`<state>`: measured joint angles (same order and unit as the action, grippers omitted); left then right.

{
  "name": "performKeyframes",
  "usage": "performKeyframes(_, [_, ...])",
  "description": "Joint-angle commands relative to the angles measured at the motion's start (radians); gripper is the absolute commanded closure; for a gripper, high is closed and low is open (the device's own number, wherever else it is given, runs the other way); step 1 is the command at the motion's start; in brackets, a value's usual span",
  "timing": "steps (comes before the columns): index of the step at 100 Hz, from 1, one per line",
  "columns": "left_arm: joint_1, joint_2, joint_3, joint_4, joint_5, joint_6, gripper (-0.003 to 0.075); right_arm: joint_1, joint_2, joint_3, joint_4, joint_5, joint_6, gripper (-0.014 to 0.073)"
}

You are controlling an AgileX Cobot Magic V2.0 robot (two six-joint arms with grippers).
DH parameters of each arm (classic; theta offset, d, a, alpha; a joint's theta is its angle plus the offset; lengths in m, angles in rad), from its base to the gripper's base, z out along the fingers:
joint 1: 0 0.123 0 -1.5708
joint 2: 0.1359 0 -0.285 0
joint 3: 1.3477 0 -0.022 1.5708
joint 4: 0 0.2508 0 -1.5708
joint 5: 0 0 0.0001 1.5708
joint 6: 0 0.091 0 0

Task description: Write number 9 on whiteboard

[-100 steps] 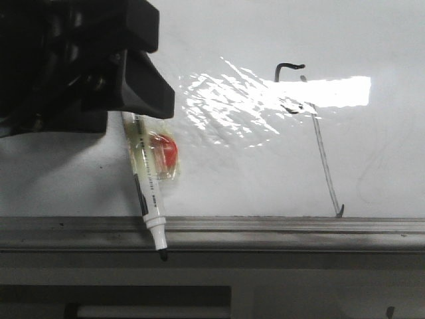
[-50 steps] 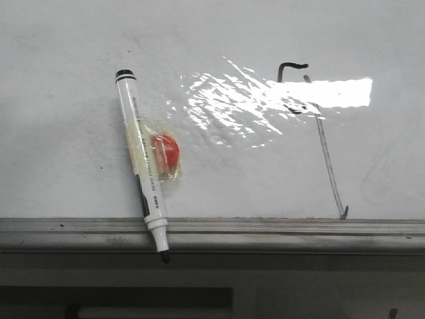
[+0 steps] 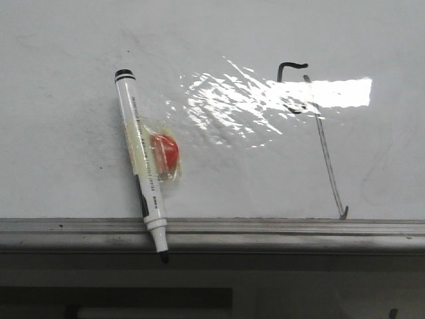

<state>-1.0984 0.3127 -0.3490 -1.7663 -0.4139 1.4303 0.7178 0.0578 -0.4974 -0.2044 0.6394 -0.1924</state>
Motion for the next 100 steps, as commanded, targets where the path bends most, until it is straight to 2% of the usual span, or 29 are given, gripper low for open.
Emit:
performKeyframes(1, [-0.008, 0.008, -0.021, 0.024, 0.022, 0.005, 0.0741, -0.006, 0.013, -0.022, -0.018, -0.075, 0.001, 0.0635])
performKeyframes(41, [-0.008, 0.008, -0.018, 0.024, 0.022, 0.008, 0.0741, -0.006, 0.013, -0.022, -0.018, -0.075, 0.001, 0.0635])
performKeyframes(51, [0.0, 0.008, -0.014, 0.066, -0.041, 0.033, 0.0741, -0.006, 0.013, -0.022, -0.018, -0.075, 0.001, 0.0635])
performKeyframes(62, [0.078, 0.008, 0.017, 0.183, -0.069, 0.033, 0.0741, -0.006, 0.013, -0.022, -0.018, -0.075, 0.001, 0.0635])
performKeyframes(74, [0.233, 0.008, 0.101, 0.399, 0.042, 0.003, 0.0741, -0.006, 0.013, -0.022, -0.018, -0.075, 0.001, 0.0635])
performKeyframes(80, [0.357, 0.008, 0.15, 0.574, 0.11, -0.078, 0.0741, -0.006, 0.013, -0.022, -0.018, -0.075, 0.001, 0.0635])
performKeyframes(81, [0.37, 0.007, 0.155, 0.574, 0.126, -0.112, 0.0741, -0.006, 0.013, -0.022, -0.018, -0.075, 0.001, 0.0635])
performKeyframes(87, [0.474, 0.007, 0.195, 0.81, 0.191, -0.293, 0.0741, -0.006, 0.013, -0.022, -0.018, -0.075, 0.001, 0.0635])
performKeyframes(90, [0.515, 0.007, 0.213, 0.94, 0.235, -0.444, 0.0741, -0.006, 0.013, -0.022, -0.018, -0.075, 0.001, 0.0635])
performKeyframes(92, [0.544, 0.007, 0.228, 1.079, 0.252, -0.546, 0.0741, -0.006, 0.013, -0.022, -0.018, -0.075, 0.001, 0.0635])
performKeyframes(93, [0.554, 0.007, 0.231, 1.079, 0.269, -0.581, 0.0741, -0.006, 0.013, -0.022, -0.018, -0.075, 0.001, 0.0635])
performKeyframes(98, [0.61, 0.007, 0.248, 1.356, 0.321, -0.836, 0.0741, -0.006, 0.013, -0.022, -0.018, -0.075, 0.001, 0.0635])
performKeyframes(100, [0.63, 0.003, 0.252, 1.42, 0.343, -0.942, 0.0741, -0.006, 0.013, -0.022, -0.018, -0.075, 0.001, 0.0635])
